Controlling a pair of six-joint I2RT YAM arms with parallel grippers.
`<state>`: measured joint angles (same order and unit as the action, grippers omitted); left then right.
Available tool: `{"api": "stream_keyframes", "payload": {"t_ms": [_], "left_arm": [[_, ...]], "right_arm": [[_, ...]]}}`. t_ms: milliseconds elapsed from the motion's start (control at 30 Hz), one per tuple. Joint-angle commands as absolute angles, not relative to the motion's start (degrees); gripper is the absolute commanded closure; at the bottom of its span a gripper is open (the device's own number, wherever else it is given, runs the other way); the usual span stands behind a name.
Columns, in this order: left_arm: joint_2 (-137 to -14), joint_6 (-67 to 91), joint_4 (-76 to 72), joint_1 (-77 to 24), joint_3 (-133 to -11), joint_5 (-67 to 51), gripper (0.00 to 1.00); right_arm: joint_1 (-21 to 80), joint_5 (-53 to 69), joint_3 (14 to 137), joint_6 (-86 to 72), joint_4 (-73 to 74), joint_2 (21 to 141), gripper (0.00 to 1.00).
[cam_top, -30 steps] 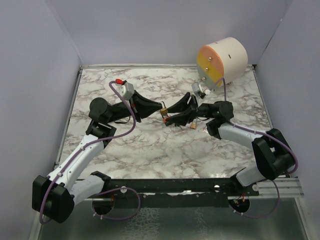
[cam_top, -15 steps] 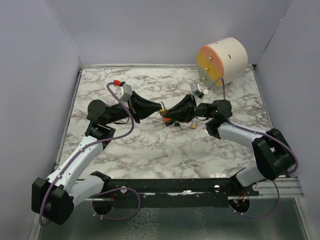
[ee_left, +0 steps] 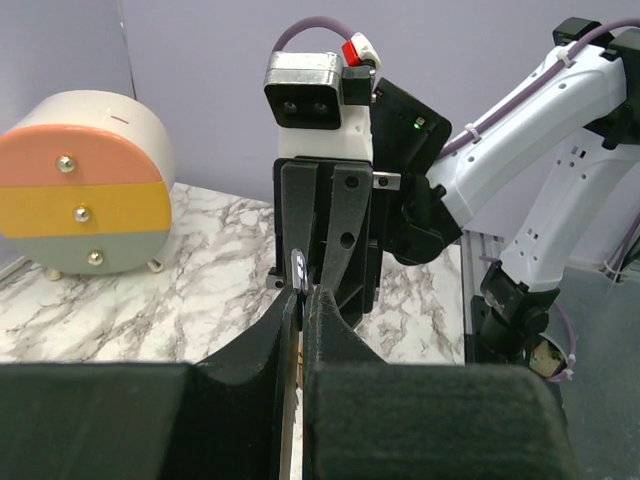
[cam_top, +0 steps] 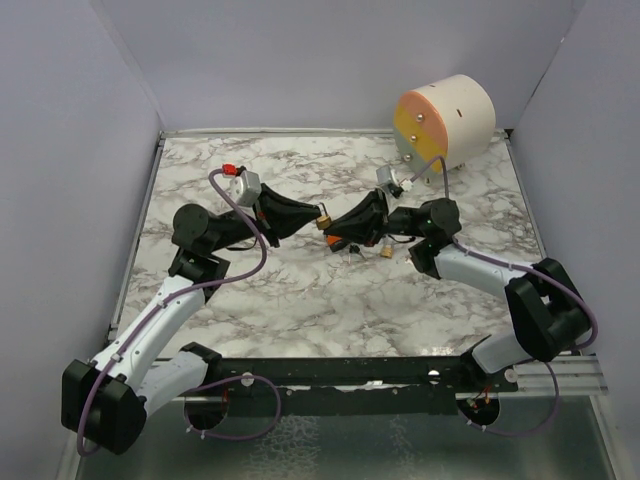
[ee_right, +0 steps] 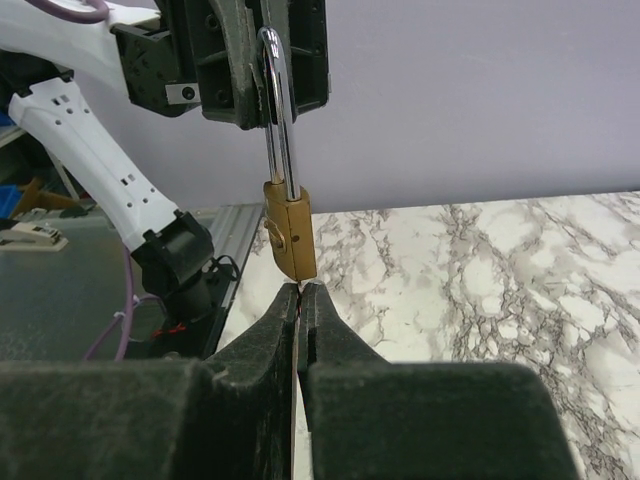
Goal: Lock with the key
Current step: Lock the lock.
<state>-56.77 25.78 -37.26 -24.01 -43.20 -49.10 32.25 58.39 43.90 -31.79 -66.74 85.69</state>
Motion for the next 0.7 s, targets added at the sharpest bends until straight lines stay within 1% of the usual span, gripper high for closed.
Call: {"api": "stream_keyframes", "payload": {"t_ms": [0, 133, 267, 433, 567, 667], "left_arm": [[-54.54, 23.67, -41.52, -24.17, -43.96, -44.1, 1.0], [-53.88, 22.31, -42.21, -24.18, -44.31, -40.29, 1.0], [-52.49, 21.85, -46.83, -24.18, -42.63, -36.77, 1.0], [-50.5, 19.1, -47.23, -24.21, -42.75, -34.38, 1.0], [-51.0, 17.96, -43.97, -24.17, -44.0, -34.28, 1.0], [-51.05, 16.23, -37.8, -24.17, -43.02, -32.07, 1.0]], "right_arm": [[33.48, 55.4, 43.72, -26.85, -60.98, 83.37, 0.99], [34.45, 54.05, 42.75, -24.79, -58.37, 82.22, 0.99], [35.38, 53.64, 42.05, -23.74, -57.29, 82.26, 0.99], [35.81, 53.13, 41.74, -22.69, -55.45, 82.59, 0.99], [36.15, 51.11, 41.85, -20.86, -52.22, 82.01, 0.99], [36.46, 46.2, 42.1, -16.43, -46.63, 79.59, 0.99]]}}
